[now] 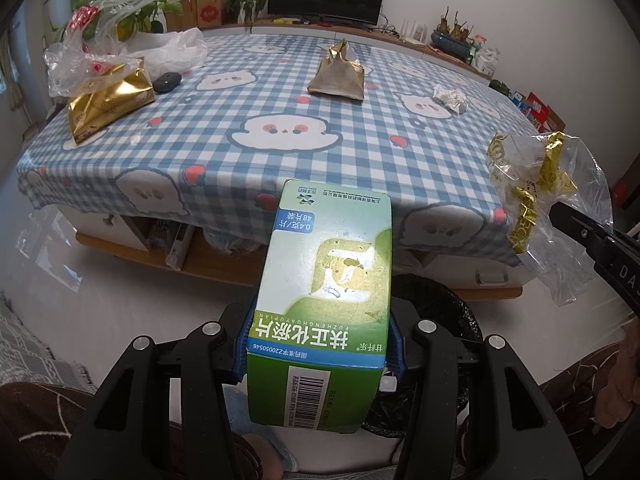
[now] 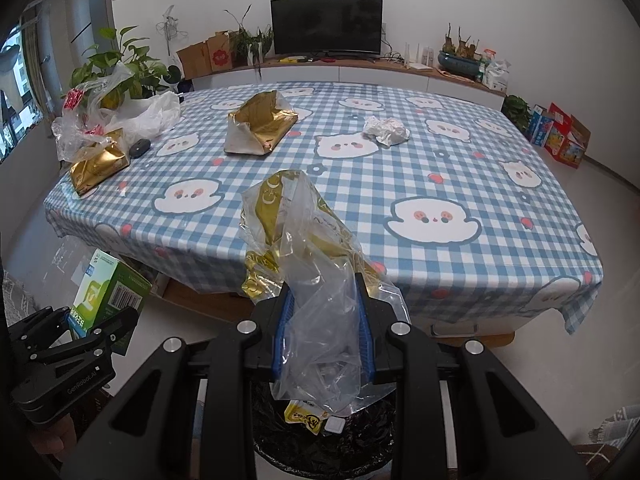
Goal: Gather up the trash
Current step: 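Lift and carry the green box and plastic bag over the black trash bin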
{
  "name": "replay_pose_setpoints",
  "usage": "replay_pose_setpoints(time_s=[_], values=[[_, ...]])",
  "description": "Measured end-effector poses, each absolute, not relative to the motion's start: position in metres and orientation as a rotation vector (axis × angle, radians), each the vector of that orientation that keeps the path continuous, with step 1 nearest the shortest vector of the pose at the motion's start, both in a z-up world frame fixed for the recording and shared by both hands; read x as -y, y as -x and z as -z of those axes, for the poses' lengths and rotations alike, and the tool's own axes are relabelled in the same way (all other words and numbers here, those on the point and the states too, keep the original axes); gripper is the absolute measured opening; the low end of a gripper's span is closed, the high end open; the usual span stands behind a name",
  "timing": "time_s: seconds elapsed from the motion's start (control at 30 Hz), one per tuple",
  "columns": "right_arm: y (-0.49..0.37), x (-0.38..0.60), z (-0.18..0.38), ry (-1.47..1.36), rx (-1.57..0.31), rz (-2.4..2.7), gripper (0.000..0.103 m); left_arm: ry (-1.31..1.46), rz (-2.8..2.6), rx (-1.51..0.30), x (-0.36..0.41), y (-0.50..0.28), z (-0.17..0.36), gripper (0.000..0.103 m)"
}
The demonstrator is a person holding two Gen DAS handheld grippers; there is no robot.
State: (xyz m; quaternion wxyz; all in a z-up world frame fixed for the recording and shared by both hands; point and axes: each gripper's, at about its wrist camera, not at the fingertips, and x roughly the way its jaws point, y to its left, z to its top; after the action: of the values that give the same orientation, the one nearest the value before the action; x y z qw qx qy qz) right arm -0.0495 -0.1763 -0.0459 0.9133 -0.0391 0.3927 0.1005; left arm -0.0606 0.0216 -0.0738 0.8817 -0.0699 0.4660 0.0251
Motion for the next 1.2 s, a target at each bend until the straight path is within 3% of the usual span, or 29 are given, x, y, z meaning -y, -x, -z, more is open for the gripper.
replay_pose_setpoints(time_s=[1.2], values=[[0.058, 0.173, 0.192, 0.125, -1.106, -0.161, 0.027, 0.131, -0.107, -1.119, -0.027, 0.045, 0.165, 0.050]])
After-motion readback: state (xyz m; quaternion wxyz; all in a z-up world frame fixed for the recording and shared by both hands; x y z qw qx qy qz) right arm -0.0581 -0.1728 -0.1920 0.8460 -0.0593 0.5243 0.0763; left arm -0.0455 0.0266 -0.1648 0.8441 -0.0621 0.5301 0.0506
